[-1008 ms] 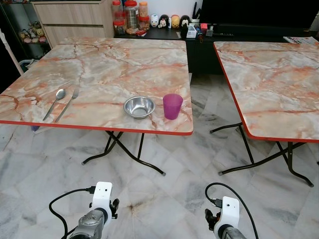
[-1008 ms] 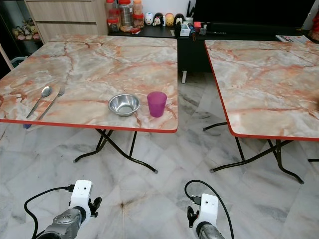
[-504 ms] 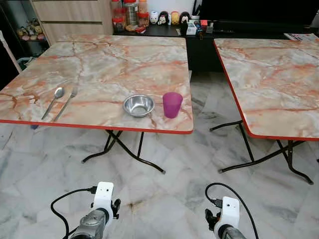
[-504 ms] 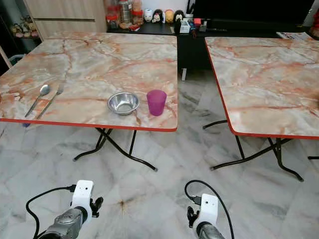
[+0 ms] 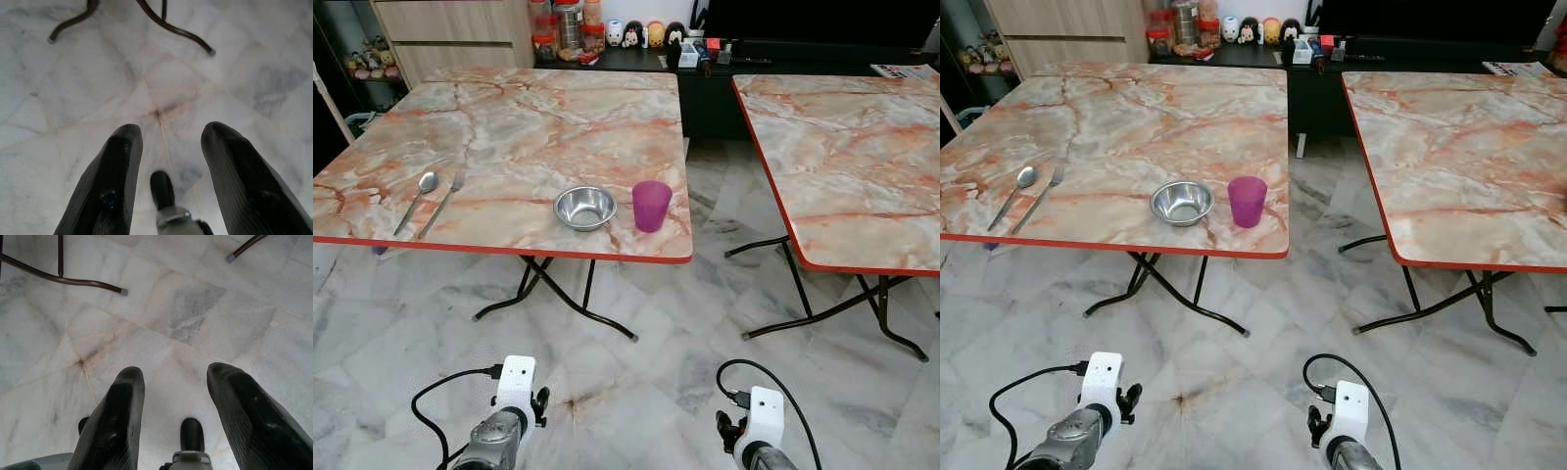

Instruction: Setting the table

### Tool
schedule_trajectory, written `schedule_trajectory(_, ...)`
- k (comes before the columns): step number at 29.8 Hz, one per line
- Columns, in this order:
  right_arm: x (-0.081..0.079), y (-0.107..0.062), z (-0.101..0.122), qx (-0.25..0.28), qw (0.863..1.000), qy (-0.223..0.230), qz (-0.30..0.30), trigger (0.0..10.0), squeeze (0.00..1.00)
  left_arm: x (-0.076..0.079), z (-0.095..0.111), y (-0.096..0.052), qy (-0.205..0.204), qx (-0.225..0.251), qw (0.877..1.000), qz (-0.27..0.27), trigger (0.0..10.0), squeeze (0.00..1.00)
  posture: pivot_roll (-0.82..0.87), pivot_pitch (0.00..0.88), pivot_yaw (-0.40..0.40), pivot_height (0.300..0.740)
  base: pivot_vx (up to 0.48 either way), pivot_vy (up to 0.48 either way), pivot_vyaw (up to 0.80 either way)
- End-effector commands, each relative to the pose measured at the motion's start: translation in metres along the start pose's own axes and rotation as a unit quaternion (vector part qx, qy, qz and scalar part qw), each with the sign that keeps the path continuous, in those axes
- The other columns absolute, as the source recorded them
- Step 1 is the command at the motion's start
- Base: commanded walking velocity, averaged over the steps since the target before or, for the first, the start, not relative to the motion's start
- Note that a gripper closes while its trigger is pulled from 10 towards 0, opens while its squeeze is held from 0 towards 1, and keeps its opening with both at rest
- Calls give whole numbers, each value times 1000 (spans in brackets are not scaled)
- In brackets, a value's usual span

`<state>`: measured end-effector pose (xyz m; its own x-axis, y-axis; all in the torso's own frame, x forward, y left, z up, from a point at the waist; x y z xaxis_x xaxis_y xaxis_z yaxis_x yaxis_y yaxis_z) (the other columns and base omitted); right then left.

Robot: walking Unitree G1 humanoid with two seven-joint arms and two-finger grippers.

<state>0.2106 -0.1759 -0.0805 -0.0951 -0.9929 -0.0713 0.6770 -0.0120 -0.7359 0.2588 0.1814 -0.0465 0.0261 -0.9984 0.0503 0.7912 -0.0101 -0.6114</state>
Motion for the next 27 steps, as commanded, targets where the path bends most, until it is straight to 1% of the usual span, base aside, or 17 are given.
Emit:
schedule_trajectory(1,0,0,2,9,1000,1,-2,10000,0,-2,3,0,-12,11,1000,9,10000,0,47,70,-9,740,0,0,0)
schedule_trajectory(6,-3,3,20,41,999,1,2,10000,0,-8,16,1,-11,49,999,21,10000,0,41,82,-8,740,0,0,0)
schedule_trajectory(7,-3,3,20,41,999,1,2,10000,0,-8,16,1,-11,49,999,21,10000,0,41,82,-8,740,0,0,0)
schedule_trajectory(9,-2,4,25,47,999,2,0,10000,0,-13,24,0,-17,73,997,33,10000,0,42,84,-9,740,0,0,0)
schedule_trajectory(10,-2,4,25,47,999,2,0,10000,0,-13,24,0,-17,73,997,33,10000,0,42,84,-9,740,0,0,0)
schedule_trajectory(12,-2,4,24,43,999,-4,1,10000,0,-13,37,0,-18,111,993,35,10000,0,53,92,-15,740,0,0,0)
schedule_trajectory(13,-2,4,24,43,999,-4,1,10000,0,-13,37,0,-18,111,993,35,10000,0,53,92,-15,740,0,0,0)
schedule_trajectory(14,-1,4,22,38,999,-6,1,10000,0,-13,50,0,-14,145,989,40,10000,0,59,94,-18,740,0,0,0)
schedule_trajectory(16,-1,3,18,32,999,-6,1,10000,0,-15,62,-2,-12,179,982,55,10000,0,69,94,-19,740,0,0,0)
schedule_trajectory(19,-2,2,14,28,1000,-7,3,10000,0,-18,77,-6,-37,230,970,64,10000,0,71,101,-20,740,0,0,0)
schedule_trajectory(21,-3,2,13,26,1000,-7,5,10000,0,-17,85,-9,-45,257,963,65,10000,0,75,103,-21,740,0,0,0)
schedule_trajectory(23,-4,2,12,23,1000,-9,6,10000,0,-16,92,-12,-38,281,957,65,10000,0,75,105,-22,740,0,0,0)
schedule_trajectory(25,-3,2,10,19,1000,-10,6,10000,0,-16,107,-18,-35,324,943,71,10000,0,78,106,-26,740,0,0,0)
schedule_trajectory(27,-3,2,9,18,1000,-11,6,10000,0,-18,115,-22,-32,344,935,78,10000,0,78,109,-26,740,0,0,0)
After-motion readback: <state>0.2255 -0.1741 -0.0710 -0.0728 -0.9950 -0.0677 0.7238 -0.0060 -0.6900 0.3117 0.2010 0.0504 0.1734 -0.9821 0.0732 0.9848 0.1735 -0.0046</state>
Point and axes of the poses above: a point about 5 cm out from each wrist's last joint towards the gripper, its own y axis pointing out of the wrist towards the gripper, its own z axis along the axis of the wrist's last joint, x = y × z, the point moved 1 cm from there along y, pointing out of the wrist towards the gripper, and after that the axes turned 5 degrees about -y, right-handed, at the moved point
